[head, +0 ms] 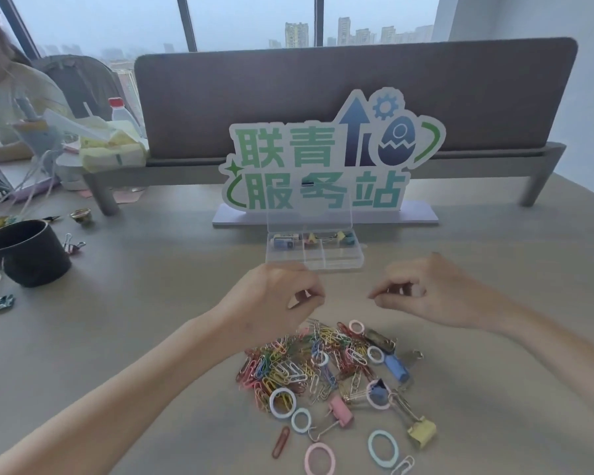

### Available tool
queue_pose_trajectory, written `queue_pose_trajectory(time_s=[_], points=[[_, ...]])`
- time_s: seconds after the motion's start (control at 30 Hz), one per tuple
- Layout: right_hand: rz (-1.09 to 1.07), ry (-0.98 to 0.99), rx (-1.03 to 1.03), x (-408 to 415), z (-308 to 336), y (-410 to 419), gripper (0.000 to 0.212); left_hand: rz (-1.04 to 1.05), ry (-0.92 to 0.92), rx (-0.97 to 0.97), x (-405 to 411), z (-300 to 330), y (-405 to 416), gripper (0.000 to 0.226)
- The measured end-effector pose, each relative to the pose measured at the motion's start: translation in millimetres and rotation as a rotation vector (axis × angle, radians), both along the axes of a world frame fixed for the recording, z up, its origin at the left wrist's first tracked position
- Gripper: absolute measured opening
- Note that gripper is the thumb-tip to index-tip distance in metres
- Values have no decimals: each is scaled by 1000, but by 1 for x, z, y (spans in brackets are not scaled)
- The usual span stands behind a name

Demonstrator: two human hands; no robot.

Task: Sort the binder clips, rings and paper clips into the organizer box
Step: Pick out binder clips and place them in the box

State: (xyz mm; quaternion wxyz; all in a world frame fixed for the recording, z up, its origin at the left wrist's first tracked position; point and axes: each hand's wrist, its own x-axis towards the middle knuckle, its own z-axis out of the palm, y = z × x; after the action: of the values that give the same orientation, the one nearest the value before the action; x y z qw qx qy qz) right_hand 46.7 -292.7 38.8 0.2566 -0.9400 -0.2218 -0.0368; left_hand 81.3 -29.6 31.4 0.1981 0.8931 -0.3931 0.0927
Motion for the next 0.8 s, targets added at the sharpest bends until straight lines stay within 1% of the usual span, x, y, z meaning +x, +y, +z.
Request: queue_pose_trajectory(time_s=[0.07,0.13,0.23,0.3,0.4,0.5,0.63,0.7,0.8], points=[[53,50,14,-22,1,-3,7,-33,99,31,-27,3,7,12],[104,96,27,-38,-1,-4,14,-78,167,88,-48,3,9,23],[146,148,34,-56,-7,-1,30,-92,156,218,-68,-4,2,39],[152,107,-20,-62,-16,3,37,-75,120,277,-75,-10,-3,40],[144,55,-49,-64,-29,11,33,-60,108,302,-79,-17,-9,36],[142,59,-53,-65,-35,15,22,-30,148,273,-82,-21,-11,30],[106,72,-39,-67,-33,16,20,-33,196,226,-82,-21,-10,25],[78,49,-3,-67,-30,15,16,-9,261,128,-80,-19,-8,25],[0,54,134,-66,-27,11,11,55,487,-80,-75,-14,-8,24]])
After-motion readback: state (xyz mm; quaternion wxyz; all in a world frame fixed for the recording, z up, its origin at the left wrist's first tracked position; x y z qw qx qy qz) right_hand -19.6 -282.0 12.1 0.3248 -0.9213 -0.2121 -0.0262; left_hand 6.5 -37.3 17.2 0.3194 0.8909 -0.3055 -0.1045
